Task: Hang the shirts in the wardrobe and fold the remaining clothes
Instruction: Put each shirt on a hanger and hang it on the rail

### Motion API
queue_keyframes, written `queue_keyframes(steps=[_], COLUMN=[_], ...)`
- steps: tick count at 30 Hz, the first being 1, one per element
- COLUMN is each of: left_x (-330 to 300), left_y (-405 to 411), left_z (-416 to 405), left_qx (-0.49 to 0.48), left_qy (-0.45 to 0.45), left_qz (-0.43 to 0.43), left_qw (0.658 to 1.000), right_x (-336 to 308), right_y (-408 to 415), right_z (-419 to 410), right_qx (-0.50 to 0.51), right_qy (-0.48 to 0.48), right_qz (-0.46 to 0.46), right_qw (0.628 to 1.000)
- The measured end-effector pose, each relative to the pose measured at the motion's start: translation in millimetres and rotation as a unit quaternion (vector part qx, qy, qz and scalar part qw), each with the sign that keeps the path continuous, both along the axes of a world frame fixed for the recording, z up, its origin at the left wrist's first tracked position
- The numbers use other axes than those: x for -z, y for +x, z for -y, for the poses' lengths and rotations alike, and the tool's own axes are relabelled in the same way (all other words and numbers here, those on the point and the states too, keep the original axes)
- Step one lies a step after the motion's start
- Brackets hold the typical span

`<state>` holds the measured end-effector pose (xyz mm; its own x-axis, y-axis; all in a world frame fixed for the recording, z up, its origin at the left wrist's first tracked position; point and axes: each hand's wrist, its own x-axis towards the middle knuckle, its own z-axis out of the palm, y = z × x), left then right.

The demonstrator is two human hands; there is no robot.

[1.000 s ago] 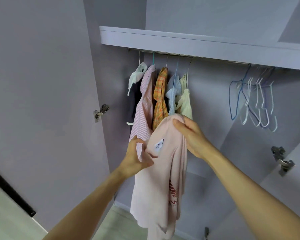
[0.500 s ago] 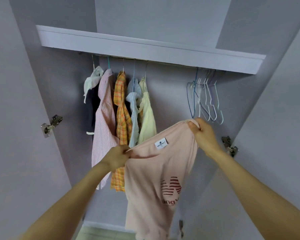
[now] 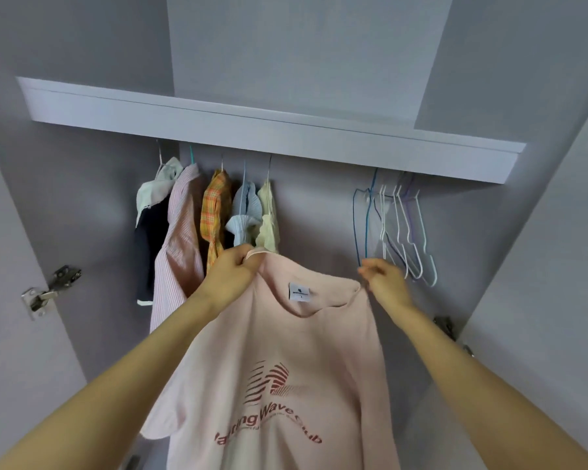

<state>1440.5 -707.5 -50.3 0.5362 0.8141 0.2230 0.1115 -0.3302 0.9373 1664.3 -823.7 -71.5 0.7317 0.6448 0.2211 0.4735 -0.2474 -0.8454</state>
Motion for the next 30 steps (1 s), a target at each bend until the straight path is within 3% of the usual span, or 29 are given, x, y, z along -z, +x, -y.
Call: queue_keyframes(steps=[7,11,15,19,22,25,30], left_x=[-14.6,-7.4,3.5,6.1,4.9,2.5,-1.5], left_y=[24.4,20.1,12.7,5.8,2.6,0.4,-4.3], left_z=[-25.1,-42.4,-54.2,-61.3,-68.1,-74.1,-79.7], left_qx=[-0.029,-0.052,-0.092,-0.119,-0.123,-0.125,-0.095], left_qy=[0.085,0.076,0.056,0.061,0.057,0.052,0.056], left_qz=[0.036,0.032,0.045,0.035,0.035,0.031,0.002], left_qw=[0.995,0.995,0.993,0.990,0.990,0.990,0.994], right_x=[9.6,11.3,16.4,5.7,-4.4,-6.3,-3.9], right_y=[40.6,60.5,70.9,70.1,66.4,56.3,44.6], right_z=[-67.7,-103.2,-126.3,-144.8,-156.4,-168.0,-169.3], right_qx=[0.118,0.161,0.125,0.060,-0.009,-0.009,0.055], right_qy=[-0.076,-0.078,0.032,0.067,0.073,0.146,0.171], right_qz=[0.038,0.041,-0.071,-0.150,-0.293,-0.376,-0.284], right_qw=[0.989,0.983,0.989,0.985,0.953,0.915,0.942])
